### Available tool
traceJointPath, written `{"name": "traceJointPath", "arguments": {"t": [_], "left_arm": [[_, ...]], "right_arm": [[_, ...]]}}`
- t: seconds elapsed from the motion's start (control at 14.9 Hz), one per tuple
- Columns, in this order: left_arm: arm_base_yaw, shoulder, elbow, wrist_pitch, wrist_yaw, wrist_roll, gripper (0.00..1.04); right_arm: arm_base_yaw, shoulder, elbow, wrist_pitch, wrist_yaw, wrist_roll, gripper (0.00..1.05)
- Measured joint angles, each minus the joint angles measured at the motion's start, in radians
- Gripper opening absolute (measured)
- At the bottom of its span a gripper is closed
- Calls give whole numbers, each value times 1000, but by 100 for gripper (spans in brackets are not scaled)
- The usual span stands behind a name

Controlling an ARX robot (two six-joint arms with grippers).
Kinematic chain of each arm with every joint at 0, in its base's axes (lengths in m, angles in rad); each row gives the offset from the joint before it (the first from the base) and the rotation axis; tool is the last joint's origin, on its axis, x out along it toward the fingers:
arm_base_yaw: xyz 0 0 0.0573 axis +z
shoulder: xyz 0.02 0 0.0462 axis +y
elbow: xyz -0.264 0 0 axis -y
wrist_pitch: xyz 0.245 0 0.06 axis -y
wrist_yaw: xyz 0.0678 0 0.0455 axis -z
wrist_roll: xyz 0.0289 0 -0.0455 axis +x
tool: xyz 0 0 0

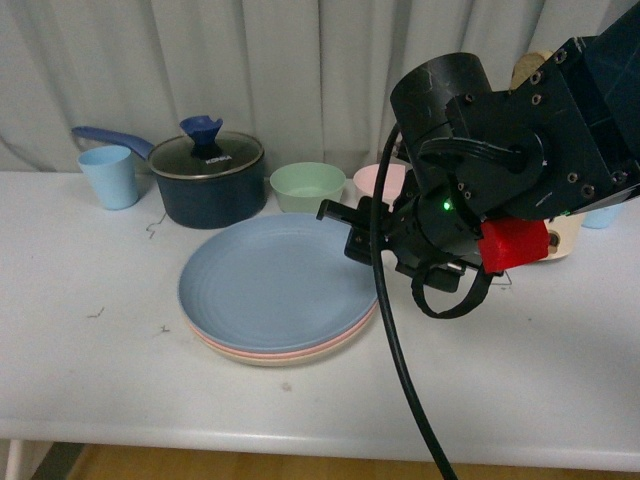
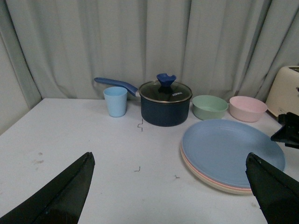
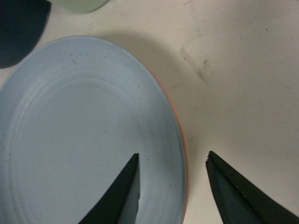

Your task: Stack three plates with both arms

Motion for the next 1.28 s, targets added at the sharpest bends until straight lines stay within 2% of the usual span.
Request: {"name": "traceJointPath", "arguments": {"t": [0.07,0.13,0.2,0.34,0.4,0.47,0.54,0.67,0.74,0.87,0.94,1.28], "left_arm": [[0,0,0,0,0,0,98],[0,0,0,0,0,0,98],[0,0,0,0,0,0,98],[0,0,0,0,0,0,98],[0,0,0,0,0,0,98],[0,0,0,0,0,0,98],[0,0,0,0,-1,0,98],[0,0,0,0,0,0,98],[0,0,0,0,0,0,98],[0,0,0,0,0,0,98],[0,0,0,0,0,0,98],[0,0,0,0,0,0,98]], "right_arm": [[-5,-13,-8,9,-6,5,52],[-7,-71,-43,34,-30,17,70],[-19,-243,-167,142,-66,21,100],[-57,-425,-310,219,-108,9,98],[-74,-496,-410,416,-29,-64,93],[-108,-584,-536,609,103,-190,82],[-196,-732,-720,760,132,-379,67],[-372,-995,-946,732,11,-528,44],[-414,-1109,-1043,689,-21,-556,31],[-402,-1302,-1169,622,-50,-581,7],[-404,-1400,-1214,580,-50,-590,2],[-404,-1597,-1306,496,-48,-592,2]]}}
